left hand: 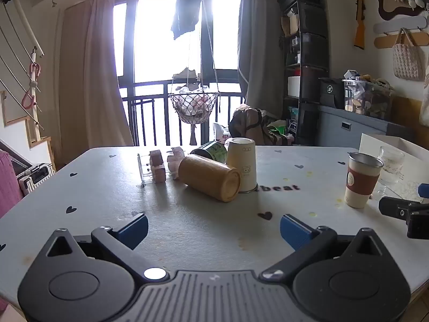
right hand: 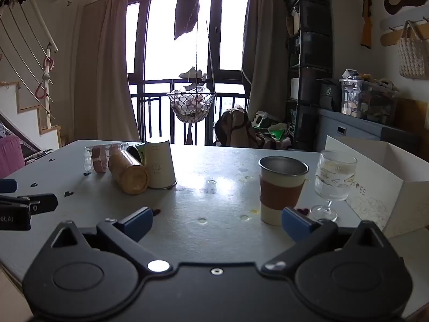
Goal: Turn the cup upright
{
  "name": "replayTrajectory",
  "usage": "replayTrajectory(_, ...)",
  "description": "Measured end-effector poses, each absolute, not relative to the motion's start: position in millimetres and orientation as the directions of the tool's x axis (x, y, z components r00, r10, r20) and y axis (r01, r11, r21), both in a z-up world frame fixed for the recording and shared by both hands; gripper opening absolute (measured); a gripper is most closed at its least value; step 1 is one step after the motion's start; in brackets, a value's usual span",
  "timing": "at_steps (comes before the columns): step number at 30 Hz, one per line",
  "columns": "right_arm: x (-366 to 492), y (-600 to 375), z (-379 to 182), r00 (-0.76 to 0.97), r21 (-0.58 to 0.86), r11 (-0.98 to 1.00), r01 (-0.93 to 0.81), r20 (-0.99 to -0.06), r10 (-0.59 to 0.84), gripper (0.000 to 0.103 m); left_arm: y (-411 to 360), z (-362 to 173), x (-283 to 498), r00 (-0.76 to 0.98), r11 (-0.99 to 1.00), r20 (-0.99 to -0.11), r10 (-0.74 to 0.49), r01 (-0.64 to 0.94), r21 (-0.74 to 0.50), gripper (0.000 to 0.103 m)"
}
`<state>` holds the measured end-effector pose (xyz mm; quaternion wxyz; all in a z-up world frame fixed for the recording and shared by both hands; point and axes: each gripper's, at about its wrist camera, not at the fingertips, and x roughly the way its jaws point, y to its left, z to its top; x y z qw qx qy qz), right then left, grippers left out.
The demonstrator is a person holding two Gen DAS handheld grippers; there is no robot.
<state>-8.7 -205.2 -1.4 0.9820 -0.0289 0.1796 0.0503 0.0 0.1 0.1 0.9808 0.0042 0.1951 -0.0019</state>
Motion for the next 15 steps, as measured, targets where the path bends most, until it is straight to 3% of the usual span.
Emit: replayTrajectory(15, -9.6, -205.3, -1.3, 0.932, -0.04, 0.993, -0.109, -0.353, 0.088, 0.103, 0.2, 0.1, 0.1, 0.923, 1.0, -0.384, -0.002, 0.005, 0.005, 0.103)
